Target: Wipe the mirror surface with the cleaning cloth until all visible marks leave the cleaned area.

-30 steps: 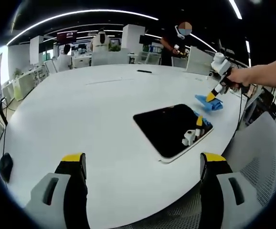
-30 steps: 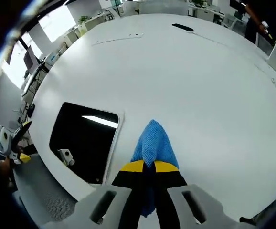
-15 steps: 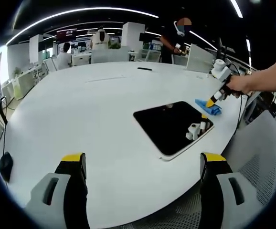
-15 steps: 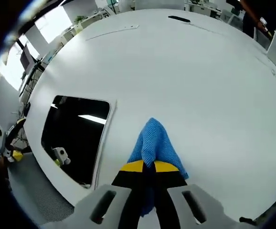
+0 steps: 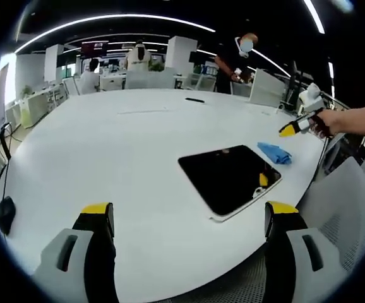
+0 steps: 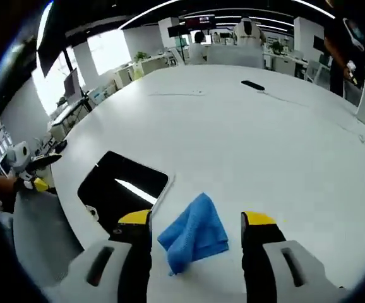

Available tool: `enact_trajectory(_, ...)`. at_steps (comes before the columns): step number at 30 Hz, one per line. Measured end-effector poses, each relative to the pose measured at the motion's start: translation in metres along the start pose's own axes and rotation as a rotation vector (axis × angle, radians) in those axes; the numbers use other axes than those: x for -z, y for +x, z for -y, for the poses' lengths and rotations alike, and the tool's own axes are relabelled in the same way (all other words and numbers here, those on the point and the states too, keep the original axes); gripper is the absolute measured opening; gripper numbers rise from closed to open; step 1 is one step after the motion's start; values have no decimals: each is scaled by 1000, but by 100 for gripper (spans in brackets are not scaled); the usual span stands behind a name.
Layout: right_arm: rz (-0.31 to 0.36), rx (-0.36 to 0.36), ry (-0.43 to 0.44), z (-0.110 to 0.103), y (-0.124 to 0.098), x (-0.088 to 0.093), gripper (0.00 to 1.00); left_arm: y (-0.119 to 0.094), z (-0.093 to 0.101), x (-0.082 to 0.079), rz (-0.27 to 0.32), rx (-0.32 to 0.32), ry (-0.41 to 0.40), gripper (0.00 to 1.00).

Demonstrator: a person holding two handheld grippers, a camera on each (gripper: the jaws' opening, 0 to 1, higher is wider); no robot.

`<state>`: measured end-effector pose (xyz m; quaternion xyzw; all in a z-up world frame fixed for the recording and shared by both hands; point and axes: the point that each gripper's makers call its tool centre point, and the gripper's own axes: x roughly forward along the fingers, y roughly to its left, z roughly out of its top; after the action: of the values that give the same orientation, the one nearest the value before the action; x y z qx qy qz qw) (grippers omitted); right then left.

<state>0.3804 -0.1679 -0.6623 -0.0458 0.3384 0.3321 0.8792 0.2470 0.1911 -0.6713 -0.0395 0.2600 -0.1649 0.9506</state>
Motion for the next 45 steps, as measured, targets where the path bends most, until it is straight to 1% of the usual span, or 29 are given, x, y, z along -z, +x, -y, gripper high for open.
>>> enact_trajectory(1, 46, 5, -5, 1, -8, 1, 71, 0, 0, -1, 5, -1, 1, 99)
enact_trajectory(3, 64, 27, -4, 5, -17, 10, 84, -2, 1, -3, 11, -5, 3, 99)
enact_trajectory(4, 75, 28, -9, 5, -24, 17, 87, -3, 1, -4, 14, -5, 1, 99)
enact_trajectory(5, 95, 39, -13, 7, -28, 19, 89, -3, 1, -5, 17, -6, 2, 99)
enact_trajectory(6, 139, 70, -46, 12, -35, 19, 91, -3, 1, -4, 12, -9, 9, 99)
enact_trajectory(7, 167, 95, -100, 16, -40, 18, 94, -4, 0, -3, 5, -13, 20, 99)
enact_trajectory(8, 157, 118, -103, 21, -44, 26, 98, -4, 1, -3, 2, -14, 29, 99)
enact_trajectory(9, 139, 94, -80, 18, -45, 34, 98, -4, 1, -3, 2, -14, 33, 99)
enact_trajectory(10, 99, 86, -8, 18, -47, 47, 98, -4, 1, -3, 0, -16, 35, 99)
enact_trajectory(11, 81, 83, 34, 20, -47, 54, 98, -5, -1, -3, 1, -23, 39, 99)
enact_trajectory(12, 83, 76, 37, 21, -50, 59, 98, -6, -3, -5, 12, -35, 42, 99)
enact_trajectory(15, 109, 83, 12, 18, -59, 59, 98, -8, -2, -8, 23, -31, 29, 99)
enact_trajectory(17, 113, 87, 20, 18, -62, 62, 98, -8, -1, -8, 21, -30, 36, 99)
enact_trajectory(19, 103, 89, 28, 17, -62, 66, 98, -9, -1, -11, 34, -37, 40, 99)
enact_trajectory(27, 104, 83, 15, 12, -62, 66, 98, -7, -1, -9, 26, -32, 25, 99)
enact_trajectory(29, 97, 81, 8, 11, -60, 68, 98, -7, -2, -10, 34, -33, 26, 99)
enact_trajectory(33, 106, 70, 40, 11, -60, 67, 98, -9, -2, -10, 32, -37, 25, 99)
enact_trajectory(38, 109, 67, 32, 10, -59, 63, 98, -9, -3, -10, 32, -41, 22, 99)
enact_trajectory(45, 95, 58, 35, 9, -56, 69, 98, -9, -5, -8, 23, -52, 12, 99)
